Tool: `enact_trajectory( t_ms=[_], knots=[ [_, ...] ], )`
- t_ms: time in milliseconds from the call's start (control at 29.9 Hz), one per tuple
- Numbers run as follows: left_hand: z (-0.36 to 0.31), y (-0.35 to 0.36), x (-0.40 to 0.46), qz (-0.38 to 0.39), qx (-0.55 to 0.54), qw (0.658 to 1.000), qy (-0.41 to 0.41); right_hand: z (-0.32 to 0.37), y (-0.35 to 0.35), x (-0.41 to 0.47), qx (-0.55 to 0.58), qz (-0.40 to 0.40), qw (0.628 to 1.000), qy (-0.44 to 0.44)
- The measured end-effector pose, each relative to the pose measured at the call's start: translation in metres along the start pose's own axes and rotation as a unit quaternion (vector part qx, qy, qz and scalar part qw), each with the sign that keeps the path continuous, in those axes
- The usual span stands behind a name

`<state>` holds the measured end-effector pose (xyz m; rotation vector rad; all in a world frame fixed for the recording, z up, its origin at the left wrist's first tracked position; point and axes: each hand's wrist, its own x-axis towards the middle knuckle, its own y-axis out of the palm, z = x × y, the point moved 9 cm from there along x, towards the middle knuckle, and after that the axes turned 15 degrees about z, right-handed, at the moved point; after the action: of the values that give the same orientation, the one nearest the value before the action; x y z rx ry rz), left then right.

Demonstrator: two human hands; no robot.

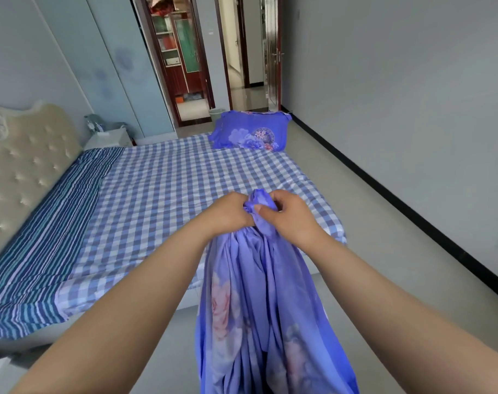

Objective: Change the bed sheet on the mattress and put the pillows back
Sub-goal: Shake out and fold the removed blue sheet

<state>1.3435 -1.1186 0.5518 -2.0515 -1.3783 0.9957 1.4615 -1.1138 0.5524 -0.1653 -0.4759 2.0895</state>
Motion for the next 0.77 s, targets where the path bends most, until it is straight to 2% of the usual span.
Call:
enact_trajectory(
  t_ms=[100,167,234,334,401,468,568,635,702,769],
  knots=[
    [-0.004,0.01,-0.005,0.043,-0.08,0.995,0.041,-0.007,-0.015,-0.001,0.069,-0.051,0.996,0.0],
    [-0.008,0.015,-0.009,0.074,-0.091,0.991,0.061,-0.002,-0.022,-0.001,0.048,-0.052,0.997,-0.011],
    [-0.009,0.015,-0.01,0.087,-0.093,0.989,0.068,0.007,-0.03,0.001,-0.034,-0.053,0.998,-0.016],
    [-0.01,0.015,-0.01,0.094,-0.104,0.988,0.069,0.022,-0.039,0.0,-0.215,-0.07,0.974,0.004],
    [-0.011,0.014,-0.009,0.085,-0.11,0.987,0.075,0.028,-0.04,-0.002,-0.253,-0.075,0.964,0.019],
    [-0.008,0.011,-0.007,0.064,-0.12,0.988,0.072,0.028,-0.041,-0.002,-0.2,-0.06,0.978,0.021],
    [0.001,0.009,-0.006,0.047,-0.131,0.989,0.055,0.023,-0.034,-0.009,-0.027,0.059,0.997,0.041],
    [0.007,0.009,-0.004,0.038,-0.135,0.989,0.046,0.015,-0.025,-0.015,-0.04,0.133,0.987,0.082],
    [0.006,0.01,-0.003,0.033,-0.137,0.989,0.045,0.009,-0.028,-0.015,-0.105,0.111,0.984,0.086],
    [0.003,0.011,0.0,0.032,-0.138,0.989,0.048,0.012,-0.033,-0.014,-0.13,0.043,0.989,0.053]
  ],
)
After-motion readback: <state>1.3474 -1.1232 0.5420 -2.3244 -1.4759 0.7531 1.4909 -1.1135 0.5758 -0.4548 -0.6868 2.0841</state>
